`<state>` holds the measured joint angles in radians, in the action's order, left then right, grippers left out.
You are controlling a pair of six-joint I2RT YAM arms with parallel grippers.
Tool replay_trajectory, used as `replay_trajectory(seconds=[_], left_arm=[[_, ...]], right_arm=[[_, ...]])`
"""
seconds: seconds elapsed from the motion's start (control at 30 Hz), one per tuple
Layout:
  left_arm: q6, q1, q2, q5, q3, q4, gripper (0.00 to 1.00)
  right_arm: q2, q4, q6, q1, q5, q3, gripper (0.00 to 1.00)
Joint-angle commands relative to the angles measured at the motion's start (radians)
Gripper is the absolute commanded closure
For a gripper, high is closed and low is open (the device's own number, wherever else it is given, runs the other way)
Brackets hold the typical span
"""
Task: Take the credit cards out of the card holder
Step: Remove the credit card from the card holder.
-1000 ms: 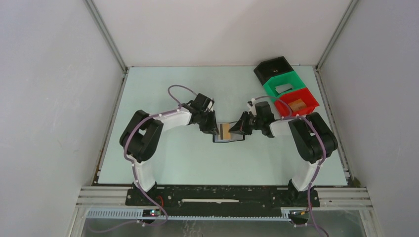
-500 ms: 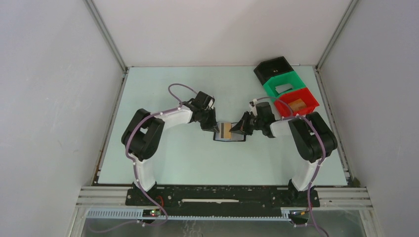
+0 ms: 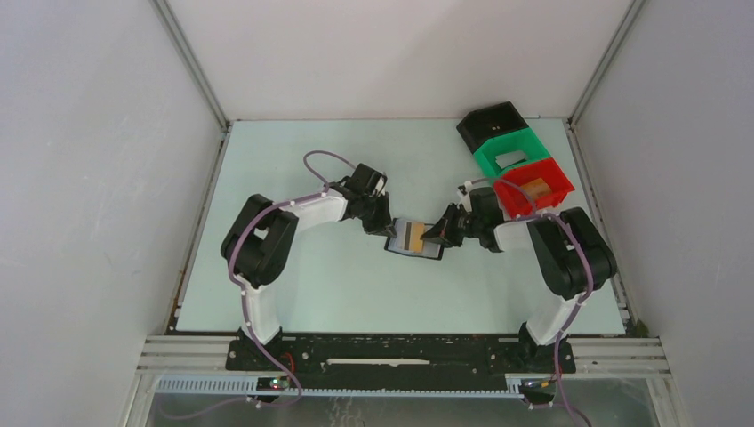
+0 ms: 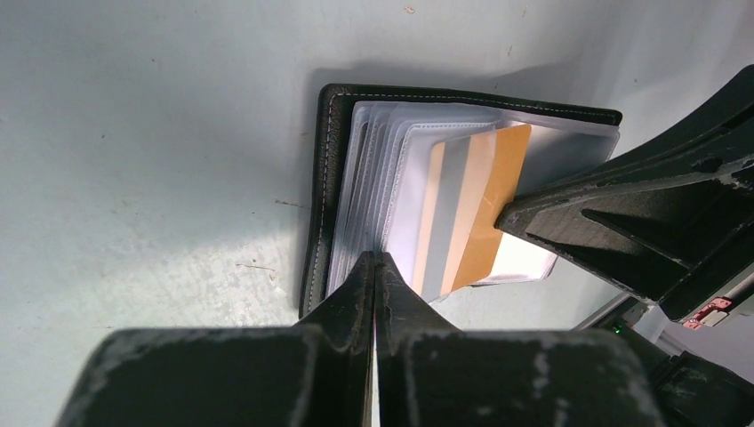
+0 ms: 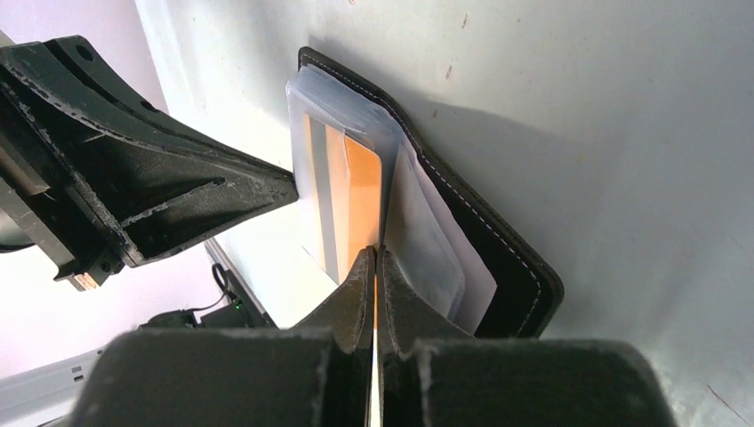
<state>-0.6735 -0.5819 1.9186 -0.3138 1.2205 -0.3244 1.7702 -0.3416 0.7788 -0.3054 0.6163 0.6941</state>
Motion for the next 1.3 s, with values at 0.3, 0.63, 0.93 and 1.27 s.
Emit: replay_trajectory(seconds=[0.3, 0.63, 0.93, 1.27], left_arm=[[0.006, 0.001, 0.044, 0.032, -0.001, -0.011, 1.0], [0.012, 0.001, 0.041, 0.025, -0.004, -0.011, 1.0], [0.01, 0.001, 0.033, 0.029, -0.012, -0.007, 1.0], [0.011, 0.004, 0.016, 0.036, -0.027, -0.005, 1.0]], right_arm=[[-0.012, -0.119, 0.054, 0.012, 0.046, -0.051, 0.68], [0.033, -0.175, 0.087, 0.005, 0.044, -0.053, 0.61], [-0.034, -0.086, 0.05, 0.01, 0.006, -0.066, 1.0], [-0.29, 0.263, -0.081, 0.058, -0.151, -0.07, 1.0]])
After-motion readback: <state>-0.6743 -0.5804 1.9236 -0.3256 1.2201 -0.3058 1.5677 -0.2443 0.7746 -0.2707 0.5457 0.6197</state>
